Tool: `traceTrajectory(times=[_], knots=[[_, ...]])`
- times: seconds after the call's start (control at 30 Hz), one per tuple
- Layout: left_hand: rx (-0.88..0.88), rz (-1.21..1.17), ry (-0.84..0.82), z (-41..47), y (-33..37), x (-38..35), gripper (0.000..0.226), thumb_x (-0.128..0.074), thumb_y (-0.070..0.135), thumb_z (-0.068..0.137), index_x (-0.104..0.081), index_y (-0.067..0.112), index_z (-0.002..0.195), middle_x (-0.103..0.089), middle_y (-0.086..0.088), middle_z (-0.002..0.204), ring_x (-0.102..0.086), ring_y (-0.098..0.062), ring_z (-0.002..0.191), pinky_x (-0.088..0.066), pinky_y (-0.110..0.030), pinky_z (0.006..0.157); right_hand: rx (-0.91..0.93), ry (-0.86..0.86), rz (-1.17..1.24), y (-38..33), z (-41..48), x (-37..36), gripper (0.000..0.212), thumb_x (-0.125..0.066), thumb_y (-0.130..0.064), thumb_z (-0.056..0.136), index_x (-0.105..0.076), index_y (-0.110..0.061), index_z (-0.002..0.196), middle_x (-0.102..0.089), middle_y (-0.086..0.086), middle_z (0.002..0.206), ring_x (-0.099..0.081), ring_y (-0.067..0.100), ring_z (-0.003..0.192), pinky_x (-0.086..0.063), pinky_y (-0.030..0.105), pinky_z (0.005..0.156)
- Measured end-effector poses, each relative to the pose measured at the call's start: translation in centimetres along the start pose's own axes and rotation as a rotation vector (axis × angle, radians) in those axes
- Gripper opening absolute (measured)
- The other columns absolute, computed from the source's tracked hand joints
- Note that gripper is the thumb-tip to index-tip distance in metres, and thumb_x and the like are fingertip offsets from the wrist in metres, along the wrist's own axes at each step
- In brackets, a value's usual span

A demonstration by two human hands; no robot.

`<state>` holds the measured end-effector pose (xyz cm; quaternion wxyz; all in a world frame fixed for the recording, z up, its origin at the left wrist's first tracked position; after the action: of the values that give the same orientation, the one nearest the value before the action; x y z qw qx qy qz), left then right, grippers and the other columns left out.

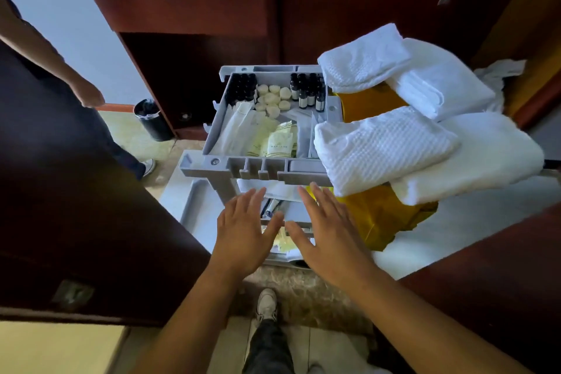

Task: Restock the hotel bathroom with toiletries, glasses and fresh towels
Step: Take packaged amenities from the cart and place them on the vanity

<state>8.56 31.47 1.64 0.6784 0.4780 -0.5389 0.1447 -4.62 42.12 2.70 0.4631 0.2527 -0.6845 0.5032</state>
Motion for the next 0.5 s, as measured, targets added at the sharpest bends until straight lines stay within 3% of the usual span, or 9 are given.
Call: traceTrajectory(times=[0.23, 0.5], knots=[[0.029, 0.035, -0.030, 9.3, -3.1, 2.1, 0.064, -0.037, 0.065, 0.102, -0.029, 0.035, 0.159, -0.030, 0.009, 0.166, -0.020, -0.019, 0.154, -0.018, -0.048, 0.124, -0.027, -0.043, 0.055, -1.9, 8.5, -1.0, 0.071, -0.027, -0.068, 0.104, -0.002, -0.040, 0.165, 0.004, -0.011, 0.175, 0.009, 0.009, 0.160, -0.007, 0.042, 0.131], [0.067, 0.126, -0.008, 18.6, -6.1, 3.3, 0.063, -0.043, 0.059, 0.102, -0.034, 0.027, 0.155, -0.039, -0.002, 0.161, -0.030, -0.030, 0.147, -0.025, -0.054, 0.120, -0.068, -0.064, 0.025, -2.1, 16.5, -2.3, 0.070, -0.026, -0.064, 0.105, -0.005, -0.036, 0.165, 0.002, -0.004, 0.175, 0.005, 0.017, 0.161, -0.005, 0.045, 0.131]])
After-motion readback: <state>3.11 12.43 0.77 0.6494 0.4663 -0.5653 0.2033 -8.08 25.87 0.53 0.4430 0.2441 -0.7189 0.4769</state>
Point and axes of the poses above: each hand's wrist, its own z-axis towards the middle knuckle, its own x-axis out of the back of the hand, y = z × x, the point moved 8 cm from there along z, towards the middle knuckle
